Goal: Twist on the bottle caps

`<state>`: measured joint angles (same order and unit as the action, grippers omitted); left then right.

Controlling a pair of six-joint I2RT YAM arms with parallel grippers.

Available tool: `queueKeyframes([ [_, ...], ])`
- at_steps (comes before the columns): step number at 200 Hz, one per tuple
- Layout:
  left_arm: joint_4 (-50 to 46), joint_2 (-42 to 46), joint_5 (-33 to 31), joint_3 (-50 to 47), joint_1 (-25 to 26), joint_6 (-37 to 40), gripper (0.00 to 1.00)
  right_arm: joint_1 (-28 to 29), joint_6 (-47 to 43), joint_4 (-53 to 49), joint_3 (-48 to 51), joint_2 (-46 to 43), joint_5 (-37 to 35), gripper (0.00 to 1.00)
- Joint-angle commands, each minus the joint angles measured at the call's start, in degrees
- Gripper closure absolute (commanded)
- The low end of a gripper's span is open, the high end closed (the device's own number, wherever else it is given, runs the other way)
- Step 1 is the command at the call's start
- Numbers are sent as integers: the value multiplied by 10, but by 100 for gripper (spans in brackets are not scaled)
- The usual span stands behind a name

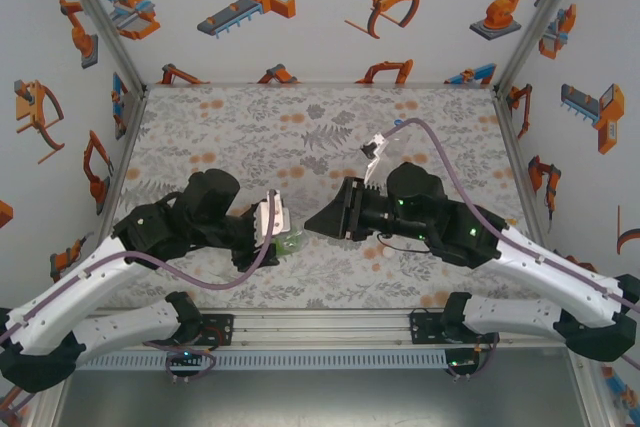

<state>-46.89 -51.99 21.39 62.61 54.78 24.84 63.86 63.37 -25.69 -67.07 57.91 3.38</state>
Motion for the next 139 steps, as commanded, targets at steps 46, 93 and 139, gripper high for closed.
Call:
queueKeyframes([
  [46,110,-11,30,12,3,-2,100,5,197,-110,-10,26,-44,77],
  [93,106,-10,77,5,2,7,100,4,-6,-87,-54,0,-90,38],
  [139,105,1,94,-6,4,9,100,1,-255,-47,-95,-26,-74,28],
])
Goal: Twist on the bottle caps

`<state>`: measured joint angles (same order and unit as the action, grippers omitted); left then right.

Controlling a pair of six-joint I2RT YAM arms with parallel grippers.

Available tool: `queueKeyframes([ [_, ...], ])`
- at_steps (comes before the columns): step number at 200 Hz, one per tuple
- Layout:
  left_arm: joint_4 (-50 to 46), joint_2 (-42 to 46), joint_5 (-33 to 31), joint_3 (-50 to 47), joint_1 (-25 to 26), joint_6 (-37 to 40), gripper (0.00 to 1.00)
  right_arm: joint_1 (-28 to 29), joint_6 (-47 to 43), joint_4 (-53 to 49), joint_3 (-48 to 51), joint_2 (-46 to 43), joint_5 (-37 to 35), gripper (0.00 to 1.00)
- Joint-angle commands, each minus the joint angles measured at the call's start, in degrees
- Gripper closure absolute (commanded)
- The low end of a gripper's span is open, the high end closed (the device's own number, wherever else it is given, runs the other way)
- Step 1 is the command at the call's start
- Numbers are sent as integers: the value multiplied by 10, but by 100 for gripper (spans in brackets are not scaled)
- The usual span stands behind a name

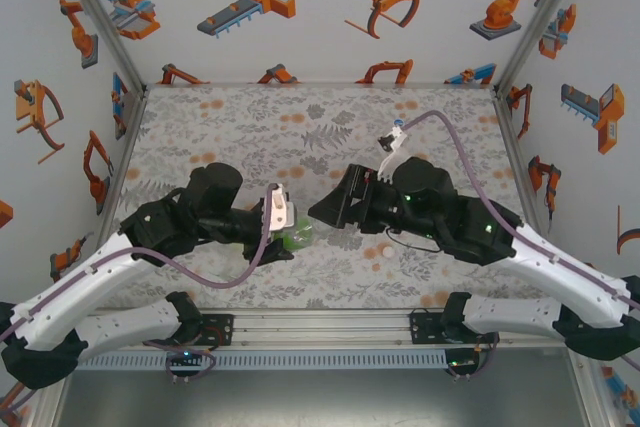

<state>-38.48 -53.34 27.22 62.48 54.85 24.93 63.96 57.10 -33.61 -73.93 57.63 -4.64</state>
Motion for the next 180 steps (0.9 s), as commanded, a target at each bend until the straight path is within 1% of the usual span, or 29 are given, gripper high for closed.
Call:
queueKeyframes([
  [1,21,14,36,-5,3,8,100,0,-198,35,-26,-23,9,28],
  [26,17,13,52,-5,4,11,100,0,-331,123,8,-47,86,34],
  [36,12,13,58,-4,5,13,100,0,-387,136,12,-51,124,36],
  [42,7,12,62,-2,5,15,100,0,-422,135,10,-50,147,38],
  [58,-9,10,68,3,7,21,100,0,-518,100,-10,-41,204,44],
  [94,-66,-4,74,18,10,41,100,0,-744,-37,-83,-12,330,50],
  [103,-77,-7,76,22,11,44,100,0,-792,-65,-92,-7,348,50],
  [121,-90,-11,78,26,14,47,100,0,-854,-92,-99,1,368,50],
  [131,-92,-12,79,27,16,47,100,0,-872,-93,-97,4,382,50],
  [180,-86,-15,89,28,21,42,100,0,-880,-71,-74,25,389,50],
])
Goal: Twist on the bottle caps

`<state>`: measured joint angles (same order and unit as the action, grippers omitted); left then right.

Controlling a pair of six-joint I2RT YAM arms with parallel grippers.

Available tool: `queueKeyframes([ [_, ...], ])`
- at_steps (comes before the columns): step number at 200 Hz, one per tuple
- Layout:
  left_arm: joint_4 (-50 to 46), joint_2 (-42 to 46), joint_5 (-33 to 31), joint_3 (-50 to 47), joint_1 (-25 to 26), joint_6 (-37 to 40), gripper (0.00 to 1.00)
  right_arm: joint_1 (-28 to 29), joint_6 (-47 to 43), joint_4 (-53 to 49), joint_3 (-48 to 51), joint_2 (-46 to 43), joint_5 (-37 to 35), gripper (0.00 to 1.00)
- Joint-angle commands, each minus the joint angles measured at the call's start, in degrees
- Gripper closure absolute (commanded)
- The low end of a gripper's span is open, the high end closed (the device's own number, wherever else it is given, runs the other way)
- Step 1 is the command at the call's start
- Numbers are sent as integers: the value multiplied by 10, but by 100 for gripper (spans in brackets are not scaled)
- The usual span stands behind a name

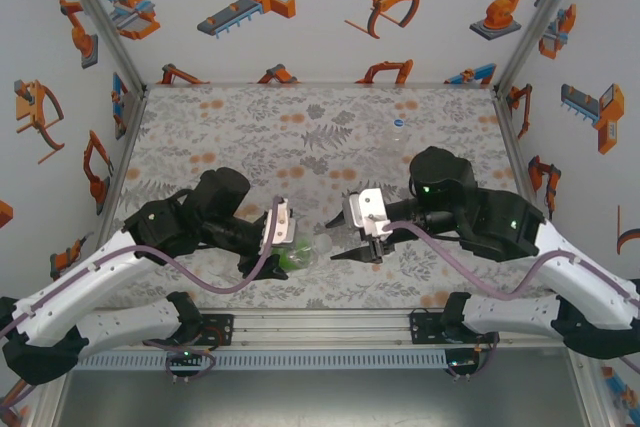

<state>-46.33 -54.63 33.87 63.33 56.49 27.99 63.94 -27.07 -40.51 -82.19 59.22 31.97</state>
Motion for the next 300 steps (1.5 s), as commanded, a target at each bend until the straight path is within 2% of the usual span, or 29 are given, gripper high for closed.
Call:
queueKeyframes([
  [1,-8,-2,23,20,5,11,100,1,-38,-3,9,10,23,50],
  [29,-6,-1,23,20,6,10,100,1,-38,7,20,12,24,51],
  [66,-5,0,21,20,7,9,100,1,-37,18,32,7,21,57],
  [104,3,-4,20,16,7,11,100,2,-24,31,38,7,24,68],
  [129,10,-4,11,15,6,5,100,2,31,55,52,2,20,81],
  [157,24,2,-22,3,7,1,100,2,212,130,100,-14,-51,100],
  [196,55,3,-50,-14,7,1,100,2,585,217,176,-36,-187,100],
  [231,59,-13,-55,-8,7,7,100,2,907,116,164,-12,-296,100],
  [248,59,-21,-57,-4,7,10,100,2,1070,39,163,-6,-320,100],
  [258,59,-24,-57,-3,7,12,100,2,1162,39,183,-11,-318,100],
  [269,60,-26,-56,-3,7,14,100,2,1186,102,209,-16,-308,100],
  [282,60,-29,-52,-3,7,15,100,2,1183,102,196,-7,-315,100],
  [300,60,-29,-44,-2,7,16,100,2,1123,66,151,10,-328,89],
])
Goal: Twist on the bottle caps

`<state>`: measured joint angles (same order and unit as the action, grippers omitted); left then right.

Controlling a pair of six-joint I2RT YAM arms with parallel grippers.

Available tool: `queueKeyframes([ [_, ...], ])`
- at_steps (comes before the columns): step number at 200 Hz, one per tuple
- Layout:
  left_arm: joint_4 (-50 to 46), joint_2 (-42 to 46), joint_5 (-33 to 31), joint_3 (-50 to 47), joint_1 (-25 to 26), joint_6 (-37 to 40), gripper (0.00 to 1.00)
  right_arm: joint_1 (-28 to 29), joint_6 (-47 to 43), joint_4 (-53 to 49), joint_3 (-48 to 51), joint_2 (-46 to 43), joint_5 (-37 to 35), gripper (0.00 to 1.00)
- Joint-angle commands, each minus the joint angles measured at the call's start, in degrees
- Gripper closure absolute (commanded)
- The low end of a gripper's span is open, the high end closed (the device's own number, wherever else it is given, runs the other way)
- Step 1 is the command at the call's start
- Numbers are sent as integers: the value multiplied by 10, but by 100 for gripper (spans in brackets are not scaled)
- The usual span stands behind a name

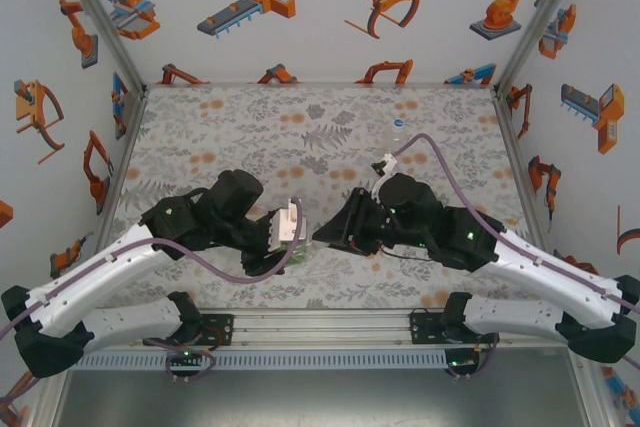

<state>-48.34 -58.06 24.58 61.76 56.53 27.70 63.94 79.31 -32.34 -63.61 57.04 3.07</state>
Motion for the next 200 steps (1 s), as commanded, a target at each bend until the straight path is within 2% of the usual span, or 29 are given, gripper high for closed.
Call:
queueKeyframes([
  [1,81,5,49,14,6,19,100,2,56,-16,-36,32,-40,88],
  [29,79,6,56,16,6,23,100,2,-64,-18,-71,31,-64,64],
  [38,78,7,57,17,6,23,100,2,-126,-13,-76,26,-69,53],
  [53,77,11,60,17,6,22,100,2,-218,-11,-88,17,-75,42],
  [100,77,23,68,12,6,14,100,2,-492,31,-118,-9,-23,42],
  [143,67,27,95,18,7,12,100,1,-729,26,-140,-13,119,42],
  [178,61,27,109,20,7,8,100,1,-951,-45,-171,2,252,43],
  [200,60,27,108,23,7,7,100,1,-1052,-106,-199,20,277,43],
])
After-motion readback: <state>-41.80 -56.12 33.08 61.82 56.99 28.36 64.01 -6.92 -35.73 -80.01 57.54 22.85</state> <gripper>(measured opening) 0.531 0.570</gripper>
